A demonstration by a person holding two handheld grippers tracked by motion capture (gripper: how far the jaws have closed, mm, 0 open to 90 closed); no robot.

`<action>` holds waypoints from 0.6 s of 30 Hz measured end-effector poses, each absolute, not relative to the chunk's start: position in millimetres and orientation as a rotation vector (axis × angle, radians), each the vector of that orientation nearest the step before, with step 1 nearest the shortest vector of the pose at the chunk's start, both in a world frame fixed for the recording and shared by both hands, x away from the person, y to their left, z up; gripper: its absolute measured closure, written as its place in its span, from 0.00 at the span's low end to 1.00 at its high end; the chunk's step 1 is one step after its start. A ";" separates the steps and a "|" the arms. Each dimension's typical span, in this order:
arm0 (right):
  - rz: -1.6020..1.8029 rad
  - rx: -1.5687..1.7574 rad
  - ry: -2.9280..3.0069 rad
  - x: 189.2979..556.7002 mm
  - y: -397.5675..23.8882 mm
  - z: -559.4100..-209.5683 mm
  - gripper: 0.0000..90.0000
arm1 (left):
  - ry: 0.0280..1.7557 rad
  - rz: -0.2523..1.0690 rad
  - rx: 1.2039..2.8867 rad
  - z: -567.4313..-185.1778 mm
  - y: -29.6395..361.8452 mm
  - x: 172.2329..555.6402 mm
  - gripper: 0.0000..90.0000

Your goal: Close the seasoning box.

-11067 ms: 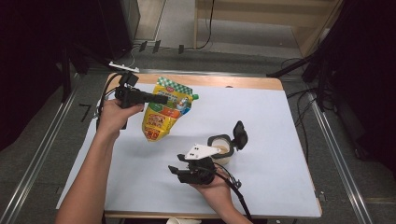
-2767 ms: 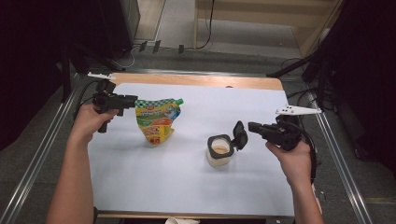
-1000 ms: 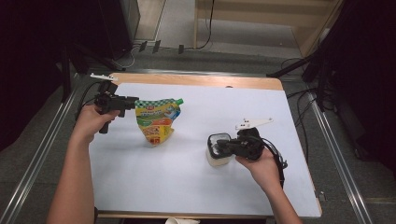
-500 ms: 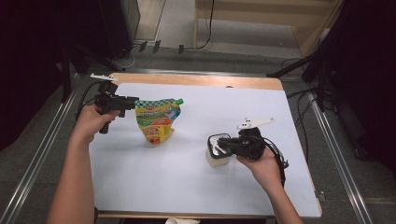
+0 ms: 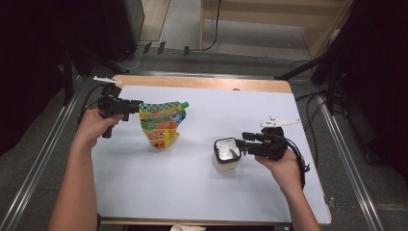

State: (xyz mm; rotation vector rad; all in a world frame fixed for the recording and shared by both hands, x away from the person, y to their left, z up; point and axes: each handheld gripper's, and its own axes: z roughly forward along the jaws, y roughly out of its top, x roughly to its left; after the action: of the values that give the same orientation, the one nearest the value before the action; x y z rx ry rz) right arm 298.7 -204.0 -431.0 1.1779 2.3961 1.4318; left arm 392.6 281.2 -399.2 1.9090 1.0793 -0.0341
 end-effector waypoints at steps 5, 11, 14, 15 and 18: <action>1.437 1.167 2.351 301.5 -216.3 -436.5 0.53 | 1.078 -0.035 1.908 -399.6 281.4 392.7 0.42; 1.402 1.214 2.328 306.1 -227.7 -445.4 0.49 | 1.078 -0.036 1.916 -400.3 281.0 392.9 0.42; 1.406 1.230 2.317 308.2 -232.4 -450.1 0.47 | 1.078 -0.037 1.919 -400.6 280.8 392.9 0.42; 1.407 1.237 2.310 308.8 -233.6 -451.8 0.46 | 1.077 -0.036 1.919 -400.7 280.8 392.9 0.42; 1.385 1.246 2.293 310.1 -236.5 -456.2 0.43 | 1.078 -0.036 1.918 -400.9 280.9 393.1 0.42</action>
State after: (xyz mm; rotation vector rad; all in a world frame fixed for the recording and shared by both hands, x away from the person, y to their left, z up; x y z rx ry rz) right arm 310.1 -236.5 -456.2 1.2463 2.2931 1.3851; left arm 393.1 280.9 -400.9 1.9184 1.0780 -0.0361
